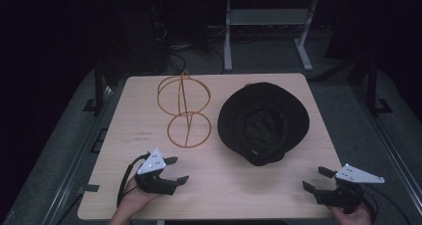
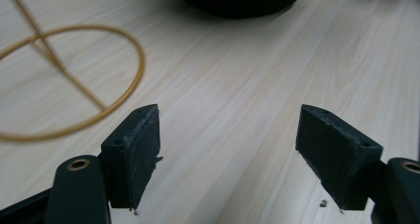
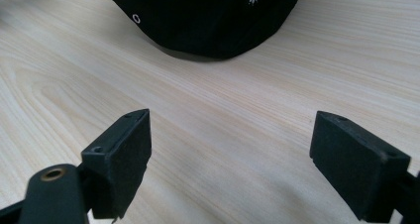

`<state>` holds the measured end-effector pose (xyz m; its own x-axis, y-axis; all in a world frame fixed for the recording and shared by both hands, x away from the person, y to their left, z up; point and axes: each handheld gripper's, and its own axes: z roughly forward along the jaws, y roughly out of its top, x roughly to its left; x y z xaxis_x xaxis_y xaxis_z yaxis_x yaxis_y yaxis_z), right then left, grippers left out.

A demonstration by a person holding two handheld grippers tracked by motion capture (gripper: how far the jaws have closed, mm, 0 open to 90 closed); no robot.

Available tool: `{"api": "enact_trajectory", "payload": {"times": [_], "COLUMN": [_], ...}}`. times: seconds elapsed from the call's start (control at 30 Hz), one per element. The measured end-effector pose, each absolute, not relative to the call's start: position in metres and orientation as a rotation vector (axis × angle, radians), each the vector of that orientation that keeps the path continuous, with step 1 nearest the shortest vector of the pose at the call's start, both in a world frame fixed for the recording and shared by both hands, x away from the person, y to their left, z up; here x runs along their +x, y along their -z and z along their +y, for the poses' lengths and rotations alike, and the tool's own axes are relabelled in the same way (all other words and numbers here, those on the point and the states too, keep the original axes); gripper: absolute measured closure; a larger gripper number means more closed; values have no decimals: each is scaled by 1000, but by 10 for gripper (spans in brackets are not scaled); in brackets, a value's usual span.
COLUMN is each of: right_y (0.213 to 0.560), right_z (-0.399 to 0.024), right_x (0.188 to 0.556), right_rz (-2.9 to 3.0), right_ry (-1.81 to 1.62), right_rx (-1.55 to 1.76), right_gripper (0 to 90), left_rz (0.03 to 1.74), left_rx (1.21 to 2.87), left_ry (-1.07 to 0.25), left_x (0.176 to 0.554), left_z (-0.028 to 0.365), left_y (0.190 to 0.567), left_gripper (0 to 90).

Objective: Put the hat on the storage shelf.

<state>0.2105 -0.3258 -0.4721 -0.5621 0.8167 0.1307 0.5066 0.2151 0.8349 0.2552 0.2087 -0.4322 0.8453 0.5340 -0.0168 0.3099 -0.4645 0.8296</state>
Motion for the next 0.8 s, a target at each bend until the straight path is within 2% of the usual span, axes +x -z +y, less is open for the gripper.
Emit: {"api": "enact_trajectory", "payload": {"times": [0.27,0.8], "right_y": [468,469], "right_z": [-326,-322], "right_x": [206,207], "right_rz": [2134,2161], "right_ry": [-1293,-1302], "right_rx": [1231,1211], "right_gripper": [157,158], "left_rz": [479,350], "left_rx": [2146,2191], "left_ry": [-271,-269], "left_x": [259,275], "left_z": [175,120], "left_y": [410,385], "left_gripper": [251,256]}}
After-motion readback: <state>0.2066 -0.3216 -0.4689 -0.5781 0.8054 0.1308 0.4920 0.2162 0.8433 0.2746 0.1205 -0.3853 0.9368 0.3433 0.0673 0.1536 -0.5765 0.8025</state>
